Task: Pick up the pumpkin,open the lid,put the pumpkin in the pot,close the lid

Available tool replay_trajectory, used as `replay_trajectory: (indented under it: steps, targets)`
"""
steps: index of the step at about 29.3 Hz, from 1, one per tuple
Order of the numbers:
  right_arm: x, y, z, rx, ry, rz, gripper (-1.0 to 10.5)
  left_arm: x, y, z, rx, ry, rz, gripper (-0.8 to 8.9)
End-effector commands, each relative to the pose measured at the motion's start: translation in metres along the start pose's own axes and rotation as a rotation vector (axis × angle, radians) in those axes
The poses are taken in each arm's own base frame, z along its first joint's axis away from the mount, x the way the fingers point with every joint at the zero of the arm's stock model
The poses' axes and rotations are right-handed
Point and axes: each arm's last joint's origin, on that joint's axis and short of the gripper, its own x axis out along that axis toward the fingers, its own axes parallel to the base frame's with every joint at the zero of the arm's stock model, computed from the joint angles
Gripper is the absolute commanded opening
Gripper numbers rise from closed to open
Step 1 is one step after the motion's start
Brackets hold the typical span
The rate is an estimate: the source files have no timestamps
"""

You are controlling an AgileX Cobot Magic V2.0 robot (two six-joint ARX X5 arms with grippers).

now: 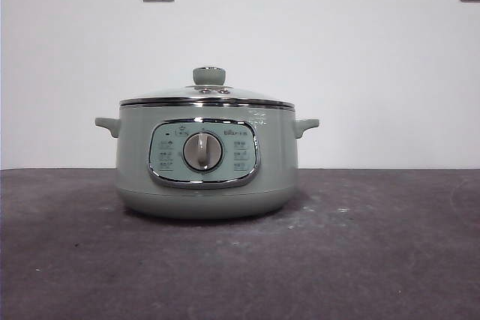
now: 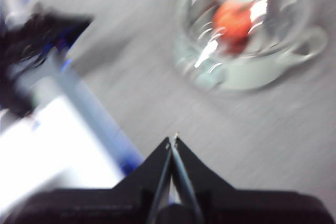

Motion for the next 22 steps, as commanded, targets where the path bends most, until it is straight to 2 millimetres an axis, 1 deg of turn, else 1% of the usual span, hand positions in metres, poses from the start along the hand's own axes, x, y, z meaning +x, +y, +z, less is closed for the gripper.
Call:
replay_trajectory:
  steps: [1,3,4,6,8,10,17,19,22]
  targets:
    - [-0.020,-0.003,-0.001,-0.033,-0.203,-0.021,0.0,0.001,0.000,-0.004,-0.011,0.020,0.003,-0.03]
    - [-0.032,-0.005,-0.012,-0.041,-0.328,-0.053,0.0,0.001,0.000,-0.004,-0.011,0.020,0.003,-0.03]
    - [-0.035,-0.007,-0.020,-0.045,-0.382,-0.108,0.0,0.001,0.000,-0.004,-0.011,0.020,0.003,-0.03]
    - [-0.033,-0.009,-0.040,-0.068,-0.463,-0.208,0.0,0.001,0.000,-0.004,-0.011,0.020,0.003,-0.04]
    - [-0.022,-0.013,-0.064,-0.085,-0.533,-0.282,0.0,0.001,0.000,-0.004,-0.011,0.020,0.003,-0.03]
    - [-0.010,-0.016,-0.083,-0.092,-0.561,-0.317,0.0,0.001,0.000,-0.004,-0.011,0.021,0.003,-0.04]
    - [0.042,-0.028,-0.145,-0.084,-0.611,-0.349,0.0,0.001,0.000,-0.004,-0.011,0.020,0.003,-0.03]
    - [0.056,-0.032,-0.162,-0.059,-0.615,-0.377,0.0,0.001,0.000,-0.004,-0.011,0.021,0.003,-0.04]
    - [0.072,-0.036,-0.184,0.009,-0.607,-0.434,0.0,0.001,0.000,-0.004,-0.011,0.020,0.003,-0.03]
